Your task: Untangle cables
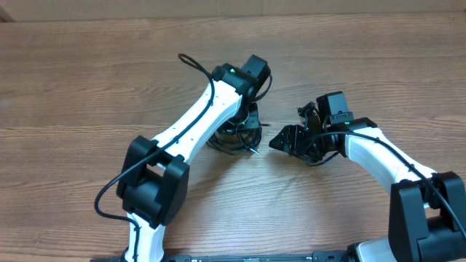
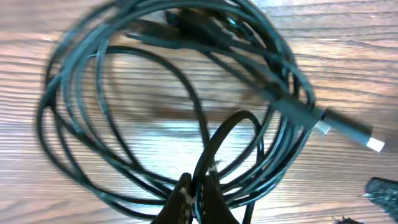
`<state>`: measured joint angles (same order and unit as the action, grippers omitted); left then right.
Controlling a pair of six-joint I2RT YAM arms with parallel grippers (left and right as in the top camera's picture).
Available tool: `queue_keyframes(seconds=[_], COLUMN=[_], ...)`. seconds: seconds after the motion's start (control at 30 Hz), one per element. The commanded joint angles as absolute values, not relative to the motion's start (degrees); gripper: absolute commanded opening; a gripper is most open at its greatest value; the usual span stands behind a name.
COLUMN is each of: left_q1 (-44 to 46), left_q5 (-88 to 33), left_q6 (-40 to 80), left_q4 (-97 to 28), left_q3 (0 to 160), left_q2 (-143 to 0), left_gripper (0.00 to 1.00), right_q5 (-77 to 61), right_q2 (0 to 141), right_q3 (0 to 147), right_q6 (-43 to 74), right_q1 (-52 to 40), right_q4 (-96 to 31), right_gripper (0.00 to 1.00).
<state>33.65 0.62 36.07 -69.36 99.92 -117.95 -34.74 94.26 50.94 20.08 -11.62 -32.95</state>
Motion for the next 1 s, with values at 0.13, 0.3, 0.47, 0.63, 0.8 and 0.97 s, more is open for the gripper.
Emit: queue_keyframes(seconds=[0.13, 0.3, 0.47, 0.63, 0.8, 0.97], left_q1=[32.95, 32.73, 33.01, 35.16, 34.09, 31.90], left_q5=[-3.18, 4.67, 20.58, 18.74, -0.32, -12.14], left_q6=[21.58, 18.61, 39.42, 33.19, 30.61, 30.59], left_q4=[-75.24, -74.54, -72.95, -68.05, -69.14, -68.36], left_q3=[102.35, 103.46, 102.91, 101.34, 102.37, 102.37], left_q2=[-116.14, -116.16, -116.90, -116.90, -116.88, -116.88], left_gripper=[0.04, 0.04, 0.04, 0.04, 0.04, 0.04], right_q5=[-46.96, -49.82, -49.76, -49.56, -49.65, -49.60], right_q2=[94.63, 94.63, 94.63, 94.63, 94.63, 94.63], right_q3=[50.63, 50.63, 50.63, 50.63, 50.63, 50.63], right_q6=[10.17, 9.32, 10.00, 10.00, 12.64, 13.69], right_q1=[-11.44, -11.44, -11.44, -11.44, -11.55, -11.55], right_q4=[-31.31, -30.26, -31.29, -31.55, -31.16, -30.20], right_gripper=[0.80, 0.84, 0.86, 0.88, 0.91, 0.79])
